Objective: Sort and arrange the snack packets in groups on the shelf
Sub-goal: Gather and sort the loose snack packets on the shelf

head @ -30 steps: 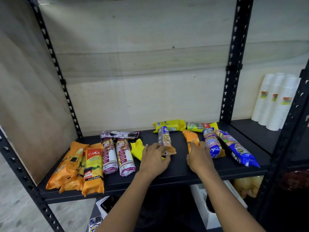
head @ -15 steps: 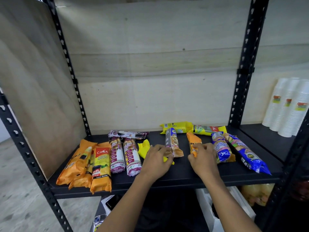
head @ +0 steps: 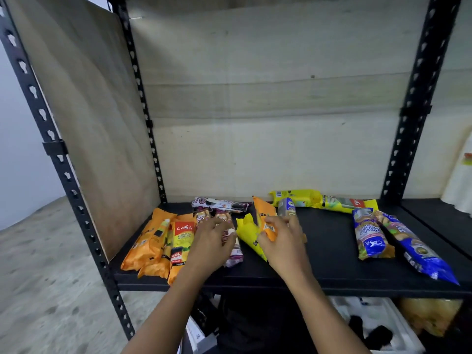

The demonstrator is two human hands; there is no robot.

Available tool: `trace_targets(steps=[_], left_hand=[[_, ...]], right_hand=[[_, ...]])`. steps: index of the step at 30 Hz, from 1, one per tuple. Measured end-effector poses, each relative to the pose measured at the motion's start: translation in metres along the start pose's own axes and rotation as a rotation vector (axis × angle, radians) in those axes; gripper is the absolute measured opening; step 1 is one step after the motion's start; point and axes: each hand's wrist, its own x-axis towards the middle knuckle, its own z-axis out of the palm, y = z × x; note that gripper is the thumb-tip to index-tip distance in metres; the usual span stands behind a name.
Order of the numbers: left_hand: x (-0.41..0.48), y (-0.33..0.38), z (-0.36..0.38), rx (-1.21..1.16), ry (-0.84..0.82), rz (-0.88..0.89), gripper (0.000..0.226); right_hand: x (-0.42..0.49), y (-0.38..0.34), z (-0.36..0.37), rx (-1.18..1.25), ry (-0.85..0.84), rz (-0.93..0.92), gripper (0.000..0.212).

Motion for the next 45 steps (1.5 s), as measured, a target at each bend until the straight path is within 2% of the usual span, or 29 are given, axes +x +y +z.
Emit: trace_targets(steps=[5, 8, 12, 20, 30, 36, 40, 42, 45], left_hand=[[-0.011, -0.036, -0.036, 0.089, 0.079, -0.078, 0.047], [-0.019, -0.055, -0.060, 0.096, 0.138, -0.127, 0.032], [-0.020, -0.077, -0.091, 0.071, 0.186, -0.195, 0.029], [-0.039, -0.100, -0.106, 0.012, 0.106, -0.238, 0.033], [-0.052, -0.113, -0.101, -0.040, 0.056, -0.303, 0.038], [-0.050, -0.108, -0.098, -0.043, 0.130, -0.278, 0.037], [-0.044, -0.089, -0.098, -0.049, 0.264, -0.236, 0.034], [-0.037, -0.075, -0.096, -0.033, 0.286, -0.156, 0.033], [-0.025, -0.050, -0.085, -0.015, 0.225, 0.005, 0.032]], right_hand=[[-0.007, -0.036, 0.025, 0.060, -0.061, -0.113, 0.039], [-0.012, -0.061, 0.041, 0.108, -0.091, -0.159, 0.039], [-0.018, -0.092, 0.067, 0.168, -0.133, -0.214, 0.039], [-0.034, -0.135, 0.113, 0.183, -0.235, -0.235, 0.043], [-0.042, -0.126, 0.131, 0.218, -0.375, -0.293, 0.045], [-0.037, -0.120, 0.123, 0.237, -0.389, -0.279, 0.043], [-0.027, -0.107, 0.111, 0.223, -0.286, -0.299, 0.035], [-0.020, -0.094, 0.102, 0.160, -0.212, -0.296, 0.034], [-0.010, -0.071, 0.086, 0.041, -0.181, -0.261, 0.042]])
